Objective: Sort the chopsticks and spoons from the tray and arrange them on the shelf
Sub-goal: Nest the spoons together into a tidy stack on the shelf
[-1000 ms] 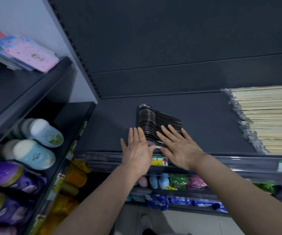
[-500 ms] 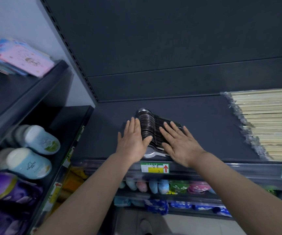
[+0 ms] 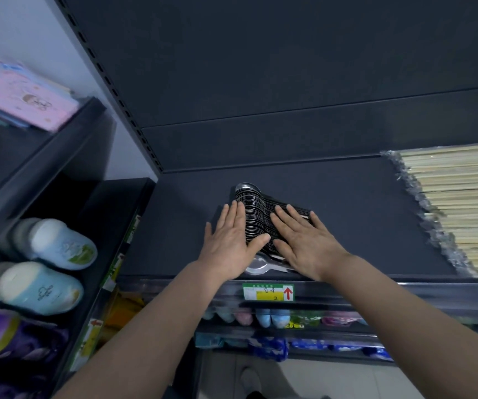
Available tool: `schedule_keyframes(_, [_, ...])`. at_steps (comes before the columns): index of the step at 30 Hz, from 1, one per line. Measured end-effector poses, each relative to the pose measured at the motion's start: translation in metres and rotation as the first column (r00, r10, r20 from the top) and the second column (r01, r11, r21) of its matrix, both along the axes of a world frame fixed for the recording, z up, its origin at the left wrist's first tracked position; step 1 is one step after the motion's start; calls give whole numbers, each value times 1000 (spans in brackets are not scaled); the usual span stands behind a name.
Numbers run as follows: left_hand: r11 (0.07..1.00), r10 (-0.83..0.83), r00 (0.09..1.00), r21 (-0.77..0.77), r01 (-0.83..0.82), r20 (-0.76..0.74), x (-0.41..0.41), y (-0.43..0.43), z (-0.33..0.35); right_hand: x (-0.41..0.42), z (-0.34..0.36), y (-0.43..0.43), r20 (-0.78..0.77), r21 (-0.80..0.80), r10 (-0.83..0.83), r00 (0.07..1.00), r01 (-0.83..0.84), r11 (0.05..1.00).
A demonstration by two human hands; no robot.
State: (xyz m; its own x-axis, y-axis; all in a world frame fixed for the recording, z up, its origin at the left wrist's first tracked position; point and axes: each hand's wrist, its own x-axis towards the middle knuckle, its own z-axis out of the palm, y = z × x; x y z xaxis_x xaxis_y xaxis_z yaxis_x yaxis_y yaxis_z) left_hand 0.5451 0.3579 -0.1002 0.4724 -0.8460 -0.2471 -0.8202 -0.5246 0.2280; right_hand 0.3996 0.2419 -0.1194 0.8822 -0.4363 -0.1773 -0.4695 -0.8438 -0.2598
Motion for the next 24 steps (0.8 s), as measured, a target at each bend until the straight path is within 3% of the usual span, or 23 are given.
schedule_keyframes(24, [999, -23, 1000, -33, 23, -3, 17, -16, 0, 3, 1, -12, 1, 28, -75, 997, 75, 997])
